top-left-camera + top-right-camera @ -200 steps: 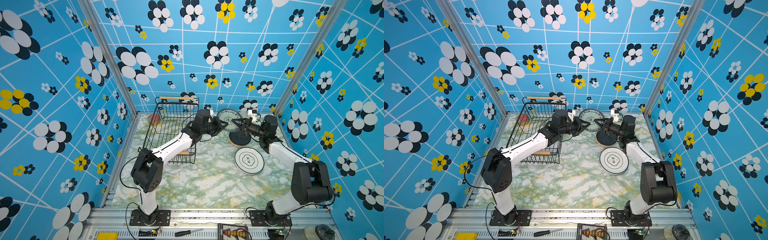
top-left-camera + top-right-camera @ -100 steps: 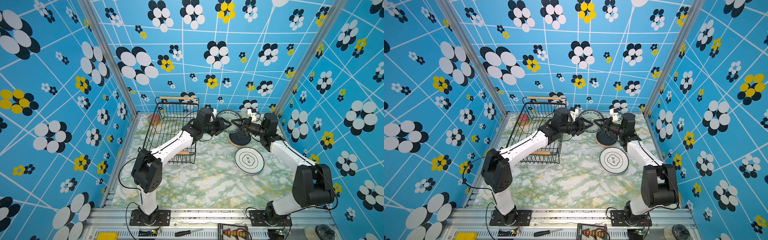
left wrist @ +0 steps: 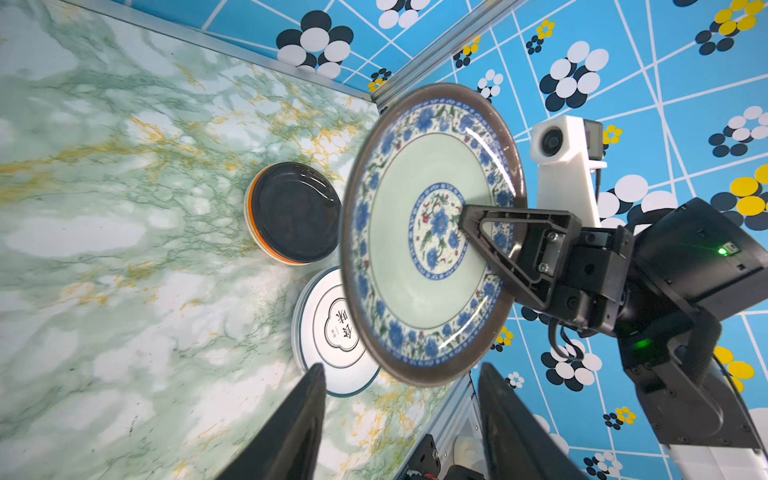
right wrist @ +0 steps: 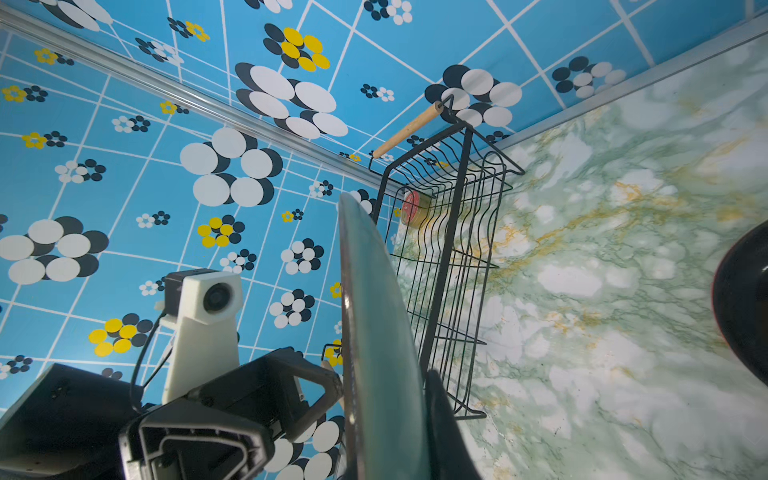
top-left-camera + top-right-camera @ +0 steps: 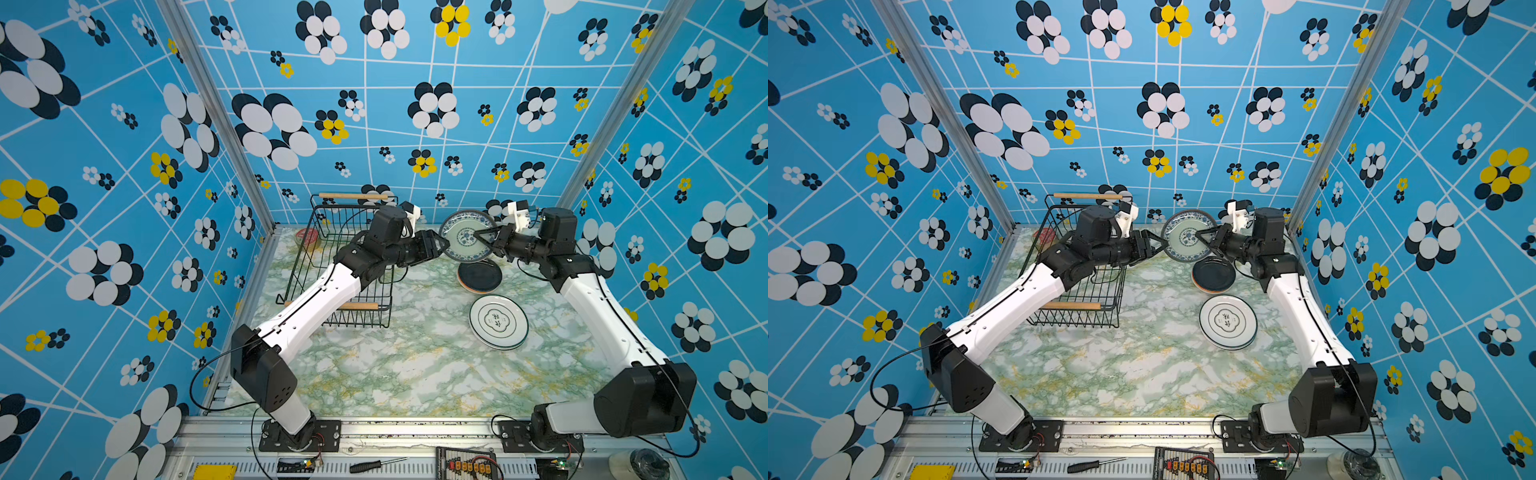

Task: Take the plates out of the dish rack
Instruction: 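Grasp the blue-and-white plate's rim with the right gripper and open the left gripper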

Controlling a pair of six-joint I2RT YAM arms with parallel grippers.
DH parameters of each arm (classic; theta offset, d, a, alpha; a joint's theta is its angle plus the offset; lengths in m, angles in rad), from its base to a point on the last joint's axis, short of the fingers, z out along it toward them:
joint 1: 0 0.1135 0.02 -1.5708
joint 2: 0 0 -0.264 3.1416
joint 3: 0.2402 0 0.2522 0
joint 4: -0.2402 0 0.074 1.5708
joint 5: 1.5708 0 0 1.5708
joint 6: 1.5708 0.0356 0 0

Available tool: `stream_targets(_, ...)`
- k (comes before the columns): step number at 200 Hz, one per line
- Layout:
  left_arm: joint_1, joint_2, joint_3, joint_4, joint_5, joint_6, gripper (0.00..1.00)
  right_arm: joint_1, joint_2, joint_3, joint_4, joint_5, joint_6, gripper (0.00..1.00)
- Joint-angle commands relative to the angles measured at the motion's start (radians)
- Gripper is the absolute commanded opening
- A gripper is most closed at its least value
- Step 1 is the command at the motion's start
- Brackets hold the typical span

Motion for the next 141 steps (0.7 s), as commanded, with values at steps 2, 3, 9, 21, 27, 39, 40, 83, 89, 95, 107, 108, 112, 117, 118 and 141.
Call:
stream_targets(2, 0.022, -0.066, 0.018, -0.085, -0.045, 0.079, 0.61, -0.013, -0.049, 0.076, -0.195, 0.091, -0.138, 0.00)
stream_targets(3, 0.023, -0.067, 0.018, -0.085, -0.046, 0.080, 0.61, -0.014, -0.049, 0.078, -0.198, 0.094, -0.140, 0.00)
stream_targets(9, 0.029, -0.080, 0.014, -0.089, -0.044, 0.085, 0.61, -0.014, -0.054, 0.090, -0.219, 0.107, -0.154, 0.00)
stream_targets(21, 0.041, -0.101, 0.010, -0.105, -0.043, 0.096, 0.62, -0.015, -0.061, 0.110, -0.253, 0.128, -0.174, 0.00)
stream_targets(27, 0.047, -0.110, 0.010, -0.111, -0.043, 0.103, 0.63, -0.016, -0.066, 0.120, -0.273, 0.144, -0.183, 0.00)
stream_targets(39, 0.056, -0.129, 0.014, -0.136, -0.048, 0.122, 0.73, -0.017, -0.075, 0.136, -0.306, 0.181, -0.203, 0.00)
stream_targets(40, 0.056, -0.131, 0.016, -0.138, -0.049, 0.123, 0.74, -0.017, -0.075, 0.138, -0.309, 0.186, -0.205, 0.00)
stream_targets(83, 0.110, -0.199, 0.029, -0.233, -0.083, 0.189, 0.82, -0.019, -0.109, 0.207, -0.440, 0.318, -0.277, 0.00)
stream_targets(89, 0.122, -0.210, 0.028, -0.244, -0.086, 0.195, 0.83, -0.018, -0.113, 0.218, -0.459, 0.335, -0.285, 0.00)
stream_targets(95, 0.134, -0.222, 0.025, -0.253, -0.088, 0.202, 0.83, -0.018, -0.118, 0.229, -0.477, 0.355, -0.292, 0.00)
stream_targets(107, 0.159, -0.245, 0.021, -0.273, -0.092, 0.216, 0.83, -0.019, -0.127, 0.248, -0.514, 0.398, -0.306, 0.00)
stream_targets(108, 0.161, -0.247, 0.020, -0.274, -0.093, 0.216, 0.83, -0.019, -0.128, 0.249, -0.517, 0.401, -0.307, 0.00)
stream_targets(112, 0.170, -0.255, 0.017, -0.279, -0.095, 0.219, 0.84, -0.019, -0.132, 0.250, -0.528, 0.416, -0.312, 0.00)
stream_targets(117, 0.181, -0.266, 0.013, -0.284, -0.094, 0.225, 0.84, -0.019, -0.138, 0.249, -0.543, 0.438, -0.316, 0.00)
stream_targets(118, 0.183, -0.268, 0.012, -0.285, -0.095, 0.225, 0.84, -0.018, -0.138, 0.249, -0.544, 0.444, -0.316, 0.00)
stream_targets(141, 0.236, -0.308, -0.009, -0.310, -0.103, 0.244, 0.85, -0.018, -0.167, 0.293, -0.597, 0.545, -0.334, 0.00)
